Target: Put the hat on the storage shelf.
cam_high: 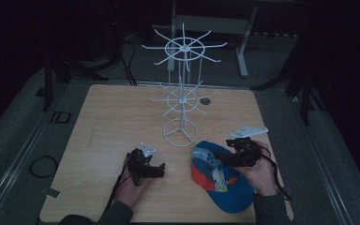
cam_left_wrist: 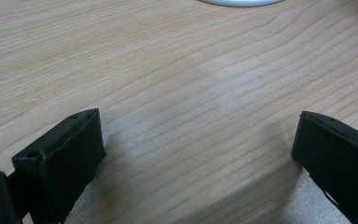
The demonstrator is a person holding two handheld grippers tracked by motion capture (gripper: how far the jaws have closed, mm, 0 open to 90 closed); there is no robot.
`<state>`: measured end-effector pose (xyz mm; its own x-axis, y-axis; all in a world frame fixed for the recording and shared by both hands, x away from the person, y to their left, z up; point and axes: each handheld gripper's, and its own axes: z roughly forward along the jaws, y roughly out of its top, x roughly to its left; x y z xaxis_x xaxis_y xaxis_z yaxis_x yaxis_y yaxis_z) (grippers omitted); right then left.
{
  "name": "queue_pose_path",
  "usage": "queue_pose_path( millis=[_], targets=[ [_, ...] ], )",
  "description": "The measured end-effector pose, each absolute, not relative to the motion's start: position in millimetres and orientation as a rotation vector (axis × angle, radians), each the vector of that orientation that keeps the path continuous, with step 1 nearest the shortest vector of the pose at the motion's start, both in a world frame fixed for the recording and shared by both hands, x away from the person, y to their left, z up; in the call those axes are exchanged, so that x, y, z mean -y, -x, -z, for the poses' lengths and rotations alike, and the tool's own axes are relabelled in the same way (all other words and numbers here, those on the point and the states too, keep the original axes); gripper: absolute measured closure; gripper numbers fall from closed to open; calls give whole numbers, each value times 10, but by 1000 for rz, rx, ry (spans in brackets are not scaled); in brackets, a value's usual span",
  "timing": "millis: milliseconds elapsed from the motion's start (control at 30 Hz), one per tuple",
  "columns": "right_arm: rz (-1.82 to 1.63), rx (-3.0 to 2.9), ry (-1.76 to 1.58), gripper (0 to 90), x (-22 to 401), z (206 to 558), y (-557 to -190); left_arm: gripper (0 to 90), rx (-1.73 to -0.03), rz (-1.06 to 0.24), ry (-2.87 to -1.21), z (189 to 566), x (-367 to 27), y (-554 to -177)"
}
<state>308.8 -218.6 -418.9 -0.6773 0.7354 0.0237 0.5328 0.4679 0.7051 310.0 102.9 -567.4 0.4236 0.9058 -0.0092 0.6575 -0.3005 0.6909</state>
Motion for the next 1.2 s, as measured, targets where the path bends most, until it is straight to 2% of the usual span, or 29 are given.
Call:
queue_pose_path(
  millis=[600,1200],
  targets=[
    [-860,-2528,-1106,234,2115,4376,-3405,26,-1317,-516,-2056,5675,-1027,-3100],
    [-747,-2615,-1129,225,1972,4631,-3591,26,-1315,-521,-2056,5676,-1028,-3101]
  ],
)
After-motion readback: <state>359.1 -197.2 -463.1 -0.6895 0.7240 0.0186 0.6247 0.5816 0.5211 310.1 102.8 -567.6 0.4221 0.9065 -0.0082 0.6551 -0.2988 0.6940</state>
